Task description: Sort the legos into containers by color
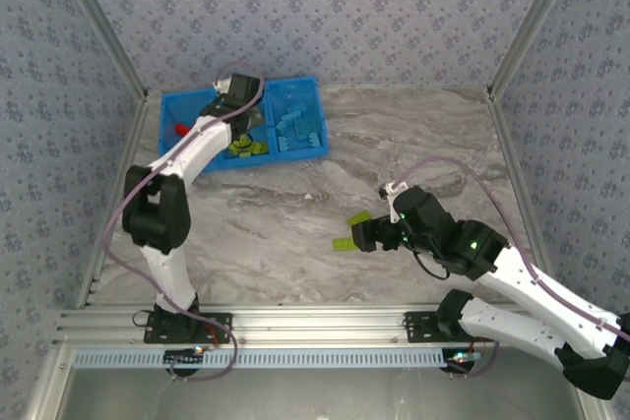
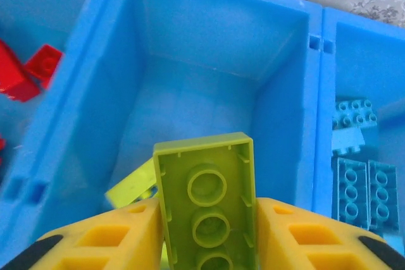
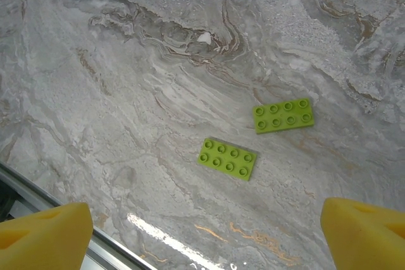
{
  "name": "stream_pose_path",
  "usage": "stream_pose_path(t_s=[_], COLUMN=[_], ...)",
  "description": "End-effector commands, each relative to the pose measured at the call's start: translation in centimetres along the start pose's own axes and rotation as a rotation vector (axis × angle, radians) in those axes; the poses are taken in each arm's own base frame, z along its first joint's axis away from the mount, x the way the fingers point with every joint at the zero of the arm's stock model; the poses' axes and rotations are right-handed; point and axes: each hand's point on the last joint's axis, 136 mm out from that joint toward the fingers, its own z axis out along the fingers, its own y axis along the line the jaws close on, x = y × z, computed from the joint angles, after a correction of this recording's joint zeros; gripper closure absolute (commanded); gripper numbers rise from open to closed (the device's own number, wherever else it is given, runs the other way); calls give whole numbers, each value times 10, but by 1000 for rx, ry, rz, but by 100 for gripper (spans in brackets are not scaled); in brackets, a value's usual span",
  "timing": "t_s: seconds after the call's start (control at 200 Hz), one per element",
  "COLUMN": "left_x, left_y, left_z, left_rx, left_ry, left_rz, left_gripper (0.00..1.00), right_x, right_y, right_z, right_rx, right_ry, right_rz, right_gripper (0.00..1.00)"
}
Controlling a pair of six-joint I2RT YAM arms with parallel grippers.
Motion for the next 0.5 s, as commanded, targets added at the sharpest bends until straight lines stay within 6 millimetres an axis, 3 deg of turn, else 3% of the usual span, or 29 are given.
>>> stream_pose_path(t_s=[0.0,0.13,0.225,0.31,0.495], left_x=[-16,-18,-18,-20,20], left_y=[-1,-4,-5,-5,-12], left_z=[9,1,-19,-54,-153], left_rx=[9,37,89,162,377], left_ry=[26,44,38,20,-72], left_rz=[-19,-19,-38,-54,117], left_gripper=[53,36,33,33,35], right_x=[1,6,7,7,10], right_y=[-5,-14,-25,-40,-64], right_z=[-9,-14,-12,-10,12], right_rx=[32,72,123,202,308], right_ry=[-9,-17,-33,-54,-41], right_rz=[19,42,77,157,321], right_gripper=[5,5,4,3,0])
